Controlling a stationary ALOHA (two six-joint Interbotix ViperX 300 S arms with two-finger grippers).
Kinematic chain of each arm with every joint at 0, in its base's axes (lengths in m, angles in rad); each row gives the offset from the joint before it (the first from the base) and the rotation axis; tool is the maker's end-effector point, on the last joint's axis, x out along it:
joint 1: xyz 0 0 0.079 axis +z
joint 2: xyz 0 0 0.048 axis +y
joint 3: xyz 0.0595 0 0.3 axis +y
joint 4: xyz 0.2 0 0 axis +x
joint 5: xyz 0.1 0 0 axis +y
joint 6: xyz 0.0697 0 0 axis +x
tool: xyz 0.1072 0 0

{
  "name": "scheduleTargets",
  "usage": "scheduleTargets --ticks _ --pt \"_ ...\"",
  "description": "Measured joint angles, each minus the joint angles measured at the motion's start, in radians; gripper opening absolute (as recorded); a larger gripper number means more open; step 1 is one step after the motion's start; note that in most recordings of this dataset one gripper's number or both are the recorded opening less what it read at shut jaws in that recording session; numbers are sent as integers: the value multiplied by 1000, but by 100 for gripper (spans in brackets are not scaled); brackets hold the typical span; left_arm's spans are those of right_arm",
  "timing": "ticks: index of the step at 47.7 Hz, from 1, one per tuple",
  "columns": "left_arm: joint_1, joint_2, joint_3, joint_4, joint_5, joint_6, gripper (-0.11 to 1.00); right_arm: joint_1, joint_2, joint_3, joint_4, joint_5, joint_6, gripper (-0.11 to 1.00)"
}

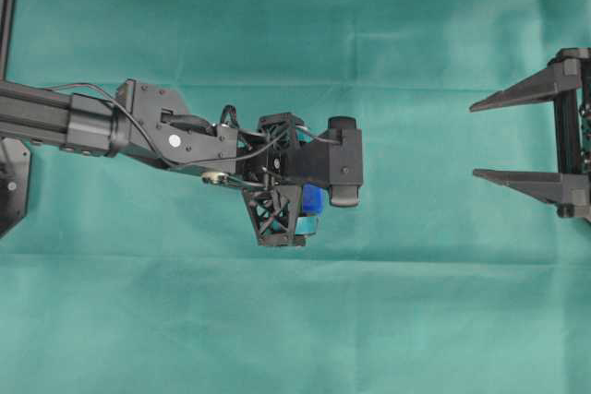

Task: Handover the blue block to the right arm after grasping it with the left arm, then place it in the designated position.
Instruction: 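Close the left gripper on the blue cube and lift it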

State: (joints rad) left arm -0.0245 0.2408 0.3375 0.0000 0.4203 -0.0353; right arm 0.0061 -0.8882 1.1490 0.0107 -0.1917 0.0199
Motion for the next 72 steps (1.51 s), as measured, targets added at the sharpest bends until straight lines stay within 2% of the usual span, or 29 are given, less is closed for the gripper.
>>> scheduleTargets --ticks 11,29,33,40,41,72 --pt "0 64 18 0 -54 0 100 0 3 0 0 0 0 94" --pt "0 69 23 0 -64 0 98 0 6 0 0 0 0 94" --pt "0 69 23 0 -63 0 87 0 6 0 0 2 0 94" --pt "0 71 21 0 -64 2 47 0 8 0 0 2 0 94" --pt "0 69 21 0 -64 2 46 0 8 0 0 2 0 94" --pt "0 67 21 0 -63 2 46 0 11 0 0 12 0 94"
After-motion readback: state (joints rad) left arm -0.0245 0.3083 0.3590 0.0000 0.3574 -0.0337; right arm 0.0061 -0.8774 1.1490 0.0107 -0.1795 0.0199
